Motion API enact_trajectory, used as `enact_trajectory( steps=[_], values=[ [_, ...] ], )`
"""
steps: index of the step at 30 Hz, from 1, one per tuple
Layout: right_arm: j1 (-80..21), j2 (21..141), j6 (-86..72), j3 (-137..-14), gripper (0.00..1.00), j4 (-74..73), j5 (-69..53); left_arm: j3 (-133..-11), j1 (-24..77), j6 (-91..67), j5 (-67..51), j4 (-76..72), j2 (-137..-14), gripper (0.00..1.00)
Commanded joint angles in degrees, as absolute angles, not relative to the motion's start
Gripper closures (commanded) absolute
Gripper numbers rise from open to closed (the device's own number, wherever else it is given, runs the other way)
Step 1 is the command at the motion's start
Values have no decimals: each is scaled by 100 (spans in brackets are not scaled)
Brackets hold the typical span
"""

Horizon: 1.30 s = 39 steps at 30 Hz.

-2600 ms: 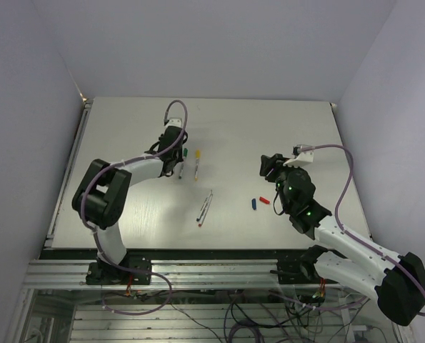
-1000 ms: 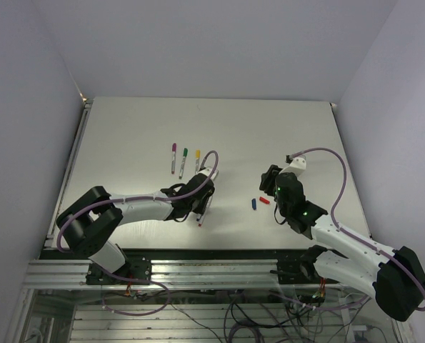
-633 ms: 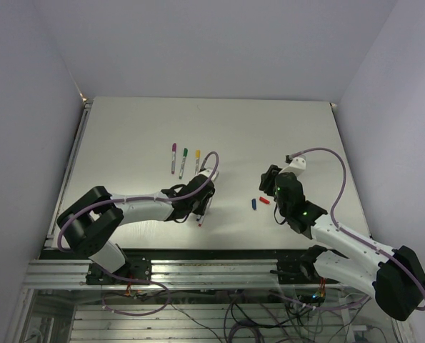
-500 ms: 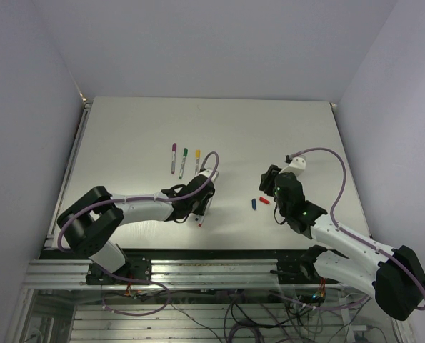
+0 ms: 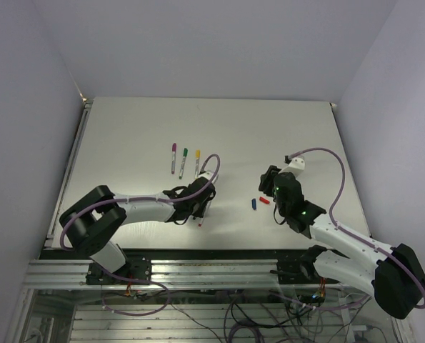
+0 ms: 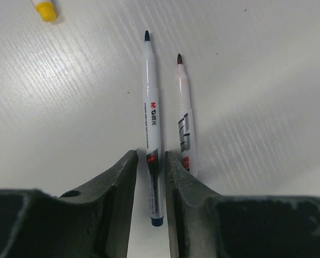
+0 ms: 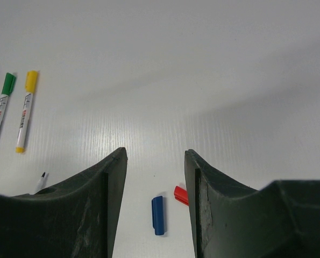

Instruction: Insert the pens into the pen caps

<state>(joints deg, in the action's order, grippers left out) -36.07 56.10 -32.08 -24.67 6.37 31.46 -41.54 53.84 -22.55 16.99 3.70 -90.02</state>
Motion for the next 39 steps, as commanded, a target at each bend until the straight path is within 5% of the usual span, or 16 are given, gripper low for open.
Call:
enact_trajectory(
  steps=[1,7,12,19,26,32,39],
  values=[
    [-3596,5575,-3324,-2311,53,615,3141,-4245,5471,-2384,1996,864,-9231,64],
    [-3599,5570,-3422,-2228,54,568,3077,-4382,5487,-2501,2276,1097,-9545,66],
    [-3599,5547,-3465,-2223,54,453,3010,-4429,5488,-2528,2145,1165,-9678,82],
    [-3593,5636,-3606,-2202,54,281,2662,-4471,5487,-2612,2043,1363,-9796,93],
    [-3599,5946,-3507,-2367,56,43,2368,-4473,5484,-2615,1936,1385,-9753,93],
    [-3601,6421,-3371,-2554,72,-126,2115,-4536,5486,-2592,2130,1326,-9344,93],
    [-3617,6556,-3308,-2537,75,-9,1878,-4735,5487,-2570,2305,1230,-8975,93]
  ],
)
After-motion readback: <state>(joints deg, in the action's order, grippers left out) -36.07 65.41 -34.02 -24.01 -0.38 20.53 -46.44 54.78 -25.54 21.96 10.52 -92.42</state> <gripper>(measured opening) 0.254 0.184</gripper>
